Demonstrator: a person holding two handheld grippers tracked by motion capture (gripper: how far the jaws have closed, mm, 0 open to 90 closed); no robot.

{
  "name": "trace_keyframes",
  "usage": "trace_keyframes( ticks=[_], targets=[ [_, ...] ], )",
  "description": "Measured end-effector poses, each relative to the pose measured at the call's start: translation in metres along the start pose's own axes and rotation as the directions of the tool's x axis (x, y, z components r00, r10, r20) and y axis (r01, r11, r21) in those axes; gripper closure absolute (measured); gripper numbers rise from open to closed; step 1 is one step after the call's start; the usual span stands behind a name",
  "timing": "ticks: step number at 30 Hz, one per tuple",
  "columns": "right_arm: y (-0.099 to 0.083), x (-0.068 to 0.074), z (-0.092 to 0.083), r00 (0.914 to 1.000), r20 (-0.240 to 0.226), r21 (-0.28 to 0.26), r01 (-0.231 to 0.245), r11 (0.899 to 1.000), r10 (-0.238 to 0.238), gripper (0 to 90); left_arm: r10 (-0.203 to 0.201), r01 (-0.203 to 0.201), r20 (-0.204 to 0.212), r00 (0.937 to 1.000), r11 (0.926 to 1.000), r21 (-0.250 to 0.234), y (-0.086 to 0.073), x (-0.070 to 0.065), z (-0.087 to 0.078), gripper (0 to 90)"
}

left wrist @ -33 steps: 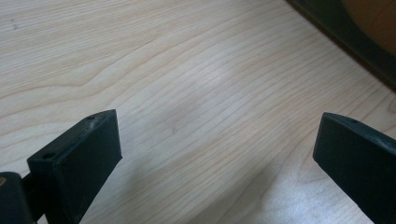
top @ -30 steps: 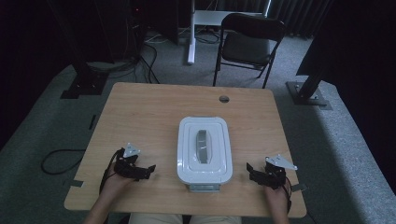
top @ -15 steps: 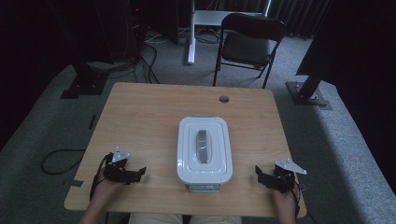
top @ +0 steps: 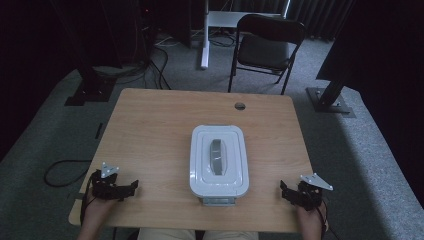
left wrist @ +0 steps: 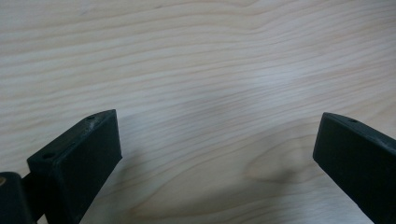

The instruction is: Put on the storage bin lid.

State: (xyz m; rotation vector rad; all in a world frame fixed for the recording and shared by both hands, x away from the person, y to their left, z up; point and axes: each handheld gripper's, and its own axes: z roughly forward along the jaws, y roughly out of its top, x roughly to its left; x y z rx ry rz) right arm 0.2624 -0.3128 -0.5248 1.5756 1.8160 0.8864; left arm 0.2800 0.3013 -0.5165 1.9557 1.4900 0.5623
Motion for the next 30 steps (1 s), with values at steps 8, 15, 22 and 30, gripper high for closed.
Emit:
trace_keyframes(
  ticks=[8,15,22,30],
  targets=[
    [0.001,-0.015,0.005,0.9936,0.077,0.068,-0.088,0.994,0.083,13.4,-0.032,0.033,-0.048,0.9984,0.9992,0.023,-0.004,0.009,0.000,1.7],
    [0.002,-0.014,0.008,0.9954,0.071,0.091,-0.072,0.993,0.065,13.4,-0.025,0.027,-0.078,0.9966,0.9993,0.026,-0.005,0.013,0.002,1.7],
    [0.004,-0.013,0.010,0.9978,0.046,0.095,-0.052,0.994,0.048,13.0,-0.034,0.035,-0.089,0.9955,0.9994,0.002,-0.006,0.017,0.003,1.7],
    [0.009,-0.011,0.016,0.9984,0.038,0.096,-0.046,0.994,0.043,12.8,-0.013,0.013,-0.067,0.9977,0.9999,0.002,-0.002,0.022,0.007,1.7]
  ],
)
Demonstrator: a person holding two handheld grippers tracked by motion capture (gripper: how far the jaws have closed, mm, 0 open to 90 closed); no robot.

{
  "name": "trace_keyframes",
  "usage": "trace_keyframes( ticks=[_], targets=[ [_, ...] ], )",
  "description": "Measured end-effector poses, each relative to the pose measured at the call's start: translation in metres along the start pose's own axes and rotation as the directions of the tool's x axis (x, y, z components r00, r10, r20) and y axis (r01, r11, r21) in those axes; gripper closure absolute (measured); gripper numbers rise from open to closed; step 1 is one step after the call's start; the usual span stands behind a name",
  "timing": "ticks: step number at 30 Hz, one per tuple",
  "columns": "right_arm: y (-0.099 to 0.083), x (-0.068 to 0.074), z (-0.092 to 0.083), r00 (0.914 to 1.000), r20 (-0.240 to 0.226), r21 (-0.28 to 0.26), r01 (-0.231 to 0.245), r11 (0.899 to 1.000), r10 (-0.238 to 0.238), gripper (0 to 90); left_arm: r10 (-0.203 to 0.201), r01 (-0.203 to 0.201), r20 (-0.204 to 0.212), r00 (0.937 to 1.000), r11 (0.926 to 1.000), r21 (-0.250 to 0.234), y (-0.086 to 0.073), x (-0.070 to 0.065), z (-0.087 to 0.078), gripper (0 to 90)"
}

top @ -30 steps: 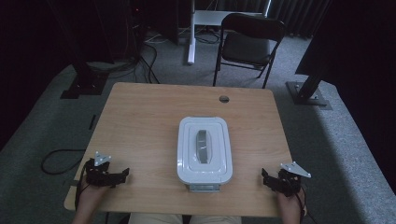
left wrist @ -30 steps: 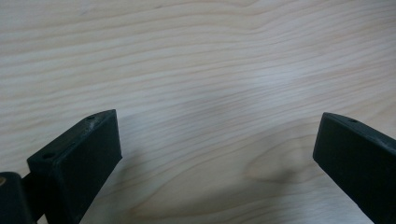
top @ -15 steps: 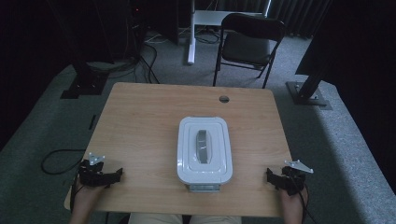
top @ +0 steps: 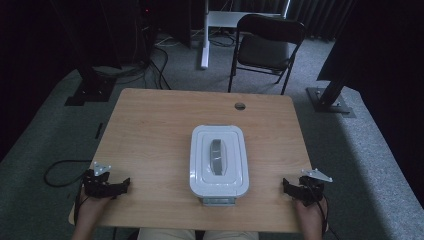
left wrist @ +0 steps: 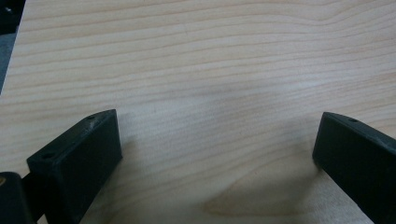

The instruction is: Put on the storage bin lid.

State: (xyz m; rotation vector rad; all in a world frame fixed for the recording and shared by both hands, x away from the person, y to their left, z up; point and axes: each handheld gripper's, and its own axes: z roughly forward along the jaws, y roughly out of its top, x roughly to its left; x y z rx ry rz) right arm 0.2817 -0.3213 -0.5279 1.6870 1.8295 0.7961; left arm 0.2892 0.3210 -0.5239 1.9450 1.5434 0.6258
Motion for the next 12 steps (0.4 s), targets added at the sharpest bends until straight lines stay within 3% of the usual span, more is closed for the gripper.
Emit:
trace_keyframes(
  ticks=[12],
  targets=[
    [0.0011,0.0002,0.0012,1.0000,0.002,-0.001,-0.003,1.000,0.003,13.2,-0.007,0.007,-0.009,0.9999,1.0000,0.001,0.0014,0.0012,0.0013,1.8]
  ],
)
